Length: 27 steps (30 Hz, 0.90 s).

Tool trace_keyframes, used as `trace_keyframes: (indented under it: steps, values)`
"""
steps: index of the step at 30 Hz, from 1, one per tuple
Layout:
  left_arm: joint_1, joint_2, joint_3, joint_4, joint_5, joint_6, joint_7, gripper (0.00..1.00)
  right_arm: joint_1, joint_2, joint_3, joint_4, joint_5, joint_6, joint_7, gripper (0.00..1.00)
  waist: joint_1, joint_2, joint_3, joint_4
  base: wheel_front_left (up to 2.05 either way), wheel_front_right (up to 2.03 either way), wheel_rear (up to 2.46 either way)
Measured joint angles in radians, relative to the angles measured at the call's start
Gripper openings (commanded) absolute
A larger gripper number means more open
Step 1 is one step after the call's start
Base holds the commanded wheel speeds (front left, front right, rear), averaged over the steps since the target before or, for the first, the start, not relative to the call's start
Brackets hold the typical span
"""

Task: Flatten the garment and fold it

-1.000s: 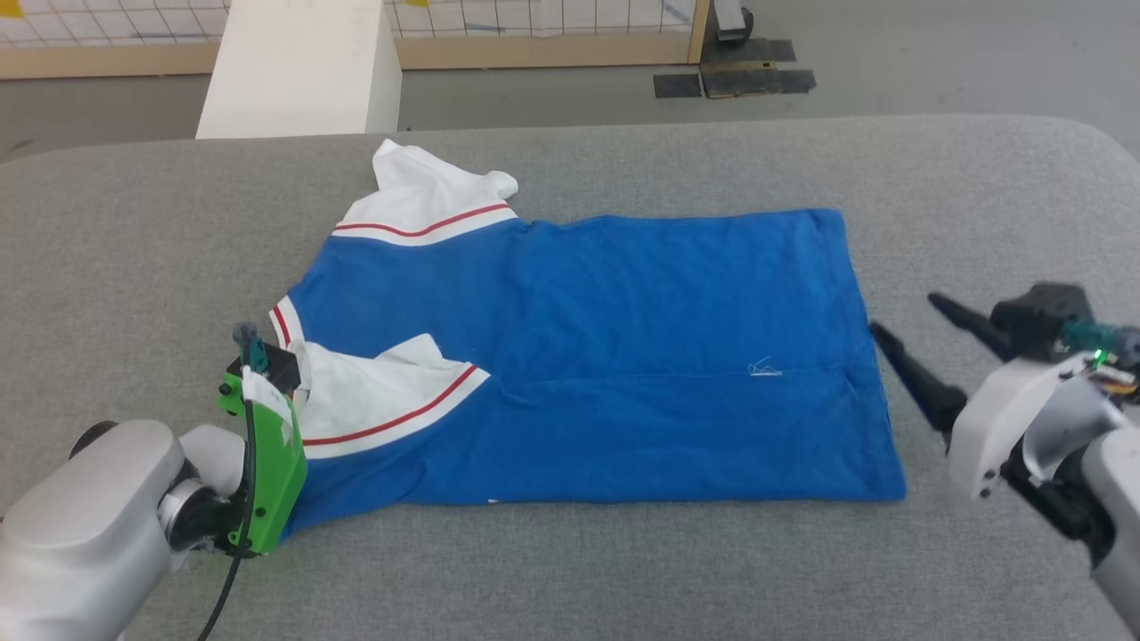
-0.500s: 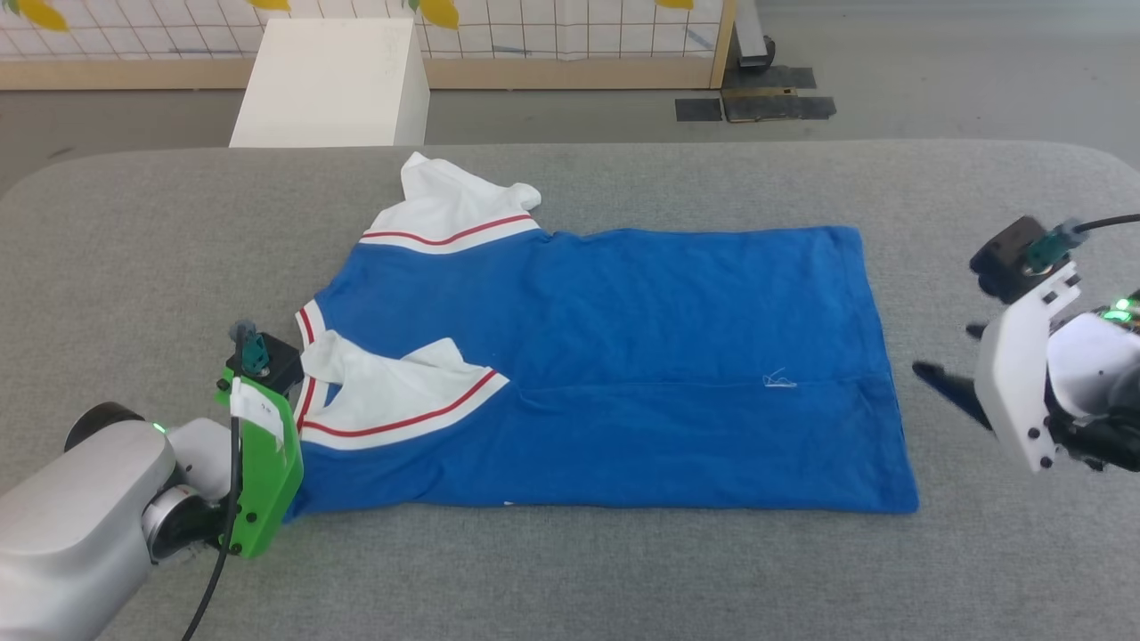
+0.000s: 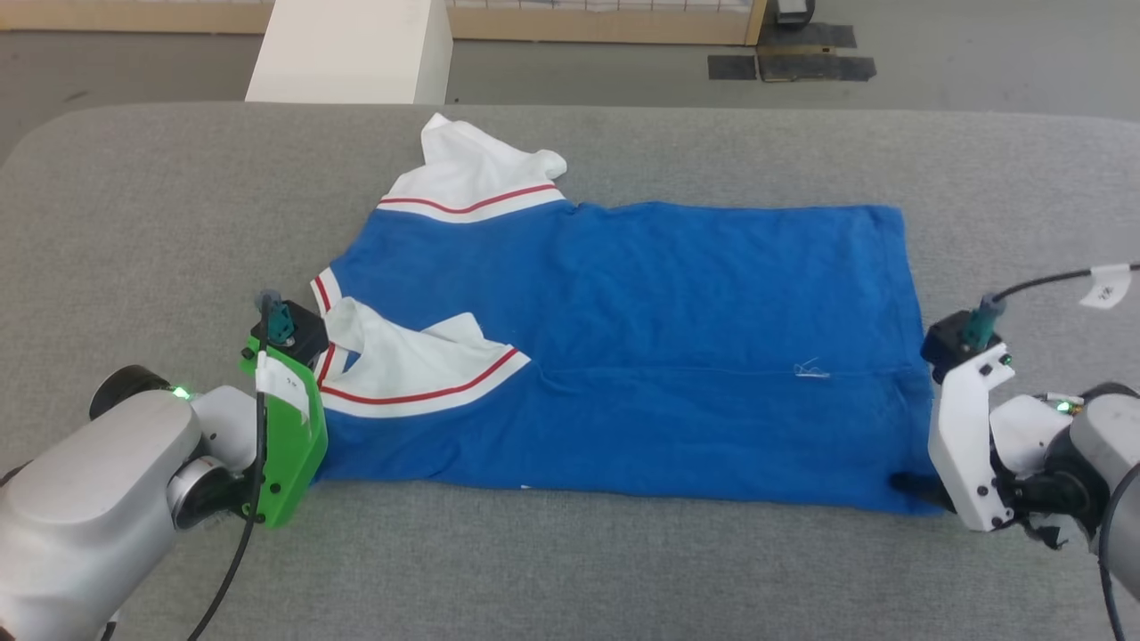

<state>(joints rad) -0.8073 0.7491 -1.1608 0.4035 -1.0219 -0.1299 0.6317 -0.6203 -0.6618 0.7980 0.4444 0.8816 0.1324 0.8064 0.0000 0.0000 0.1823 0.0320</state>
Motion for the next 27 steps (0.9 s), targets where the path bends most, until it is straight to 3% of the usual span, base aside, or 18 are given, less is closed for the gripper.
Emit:
trace_keyframes:
  steps: [8,10,11,21,27]
  values:
    - [-0.016,-0.003,-0.028,0.011,0.000,0.000,-0.018,0.00,0.009,0.009,0.035,0.033,0.022,0.000,-0.047,1.00,0.0000,0.0000,0.023,0.020,0.00,0.00,0.00]
    - [-0.016,-0.002,-0.035,0.015,0.000,0.000,-0.022,0.00,0.009,0.005,0.047,0.029,0.025,0.000,-0.060,0.14,0.0000,0.0000,0.023,0.019,0.00,0.00,0.00]
    - [-0.016,-0.002,-0.038,0.017,-0.001,0.000,-0.025,0.00,0.009,0.002,0.051,0.028,0.027,0.000,-0.070,0.00,0.0000,0.0000,0.022,0.018,0.00,0.00,0.00]
    - [-0.007,-0.008,-0.047,0.058,-0.032,0.000,-0.070,0.00,0.011,-0.020,0.067,0.017,0.079,0.000,-0.179,0.00,0.0001,0.0000,-0.023,0.010,0.00,0.00,0.00]
    - [0.023,0.008,-0.045,0.045,-0.068,0.000,-0.109,0.00,0.027,-0.087,0.073,-0.082,0.108,0.000,-0.236,0.00,0.0001,0.0000,-0.077,0.008,0.00,0.00,0.00]
